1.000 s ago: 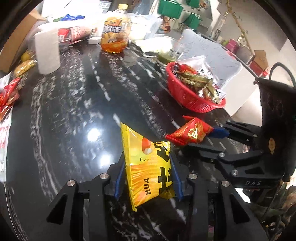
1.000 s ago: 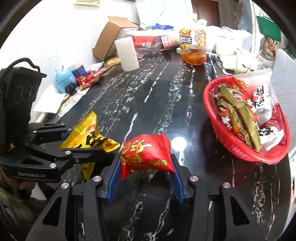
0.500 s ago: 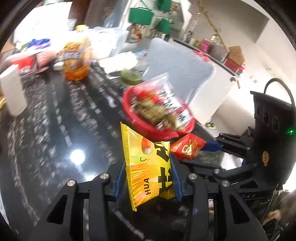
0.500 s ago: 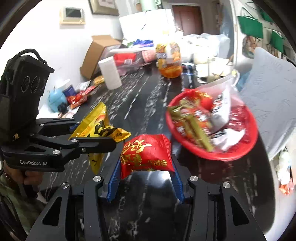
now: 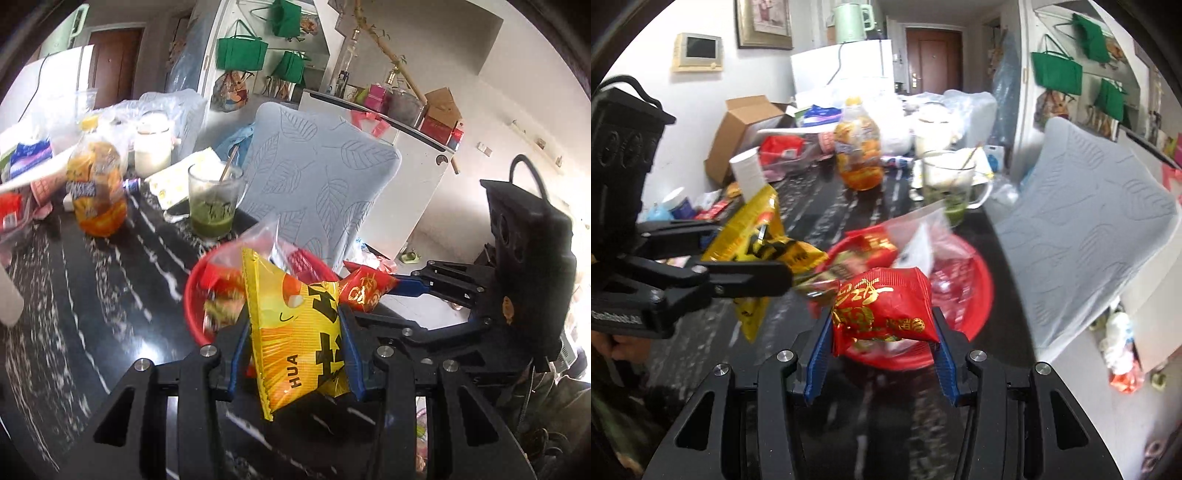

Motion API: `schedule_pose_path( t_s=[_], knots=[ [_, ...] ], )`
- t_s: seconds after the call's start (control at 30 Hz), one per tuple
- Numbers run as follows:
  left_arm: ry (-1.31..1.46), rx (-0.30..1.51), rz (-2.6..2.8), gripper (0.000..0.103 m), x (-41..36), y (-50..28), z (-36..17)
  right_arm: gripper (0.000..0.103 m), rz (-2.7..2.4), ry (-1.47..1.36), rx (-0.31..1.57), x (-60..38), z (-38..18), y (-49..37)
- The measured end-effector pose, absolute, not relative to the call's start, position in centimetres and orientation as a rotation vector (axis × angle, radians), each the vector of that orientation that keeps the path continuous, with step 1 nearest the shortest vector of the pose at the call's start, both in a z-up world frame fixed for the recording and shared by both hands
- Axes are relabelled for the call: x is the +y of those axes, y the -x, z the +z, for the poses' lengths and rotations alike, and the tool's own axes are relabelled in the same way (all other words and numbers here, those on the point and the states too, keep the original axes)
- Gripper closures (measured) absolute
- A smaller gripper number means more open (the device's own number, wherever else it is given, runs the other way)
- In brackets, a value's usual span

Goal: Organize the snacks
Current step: 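Carry both packets over the red basket and open both tools to drop them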

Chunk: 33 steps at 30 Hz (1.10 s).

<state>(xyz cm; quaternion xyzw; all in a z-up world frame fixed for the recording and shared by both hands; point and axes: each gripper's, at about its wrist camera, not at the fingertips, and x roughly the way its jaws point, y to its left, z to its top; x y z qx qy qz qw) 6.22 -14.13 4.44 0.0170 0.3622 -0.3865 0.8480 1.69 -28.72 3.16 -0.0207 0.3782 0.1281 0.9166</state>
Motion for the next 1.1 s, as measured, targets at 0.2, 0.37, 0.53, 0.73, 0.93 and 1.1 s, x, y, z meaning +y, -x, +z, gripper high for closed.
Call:
schedule_pose_path(
  t_s=[0.2,0.37,0.53,0.73,0.93,1.1],
  knots=[
    [-0.095,0.739,-0.772,0.061,-16.1,-8.7,4.7,0.054,0.218,0.107,0.794,-30.3,2.0,-4.6],
    [-0.093,0.775,-0.736,0.061,-16.7,-10.7,3.3,0.054,0.197,0.155,0.827,-30.9,0.9,-6.3],
    [-0.097,0.842,-0.739,0.061,-17.2,-11.9,1.6,0.056,0.27,0.199,0.864,-30.3,-0.3,-6.9],
    [-0.09,0.867,-0.759,0.061,-17.7,-12.4,0.8,0.058,0.32,0.2,0.887,-29.9,-1.4,-7.1],
    [-0.051,0.902,-0.766,0.061,-17.5,-13.1,0.2,0.054,0.327,0.154,0.912,-30.0,-1.6,-7.8],
    [-0.069,0.899,-0.757,0.061,-17.6,-13.3,0.4,0.047,0.344,0.101,0.936,-30.6,-1.1,-7.8]
  ],
)
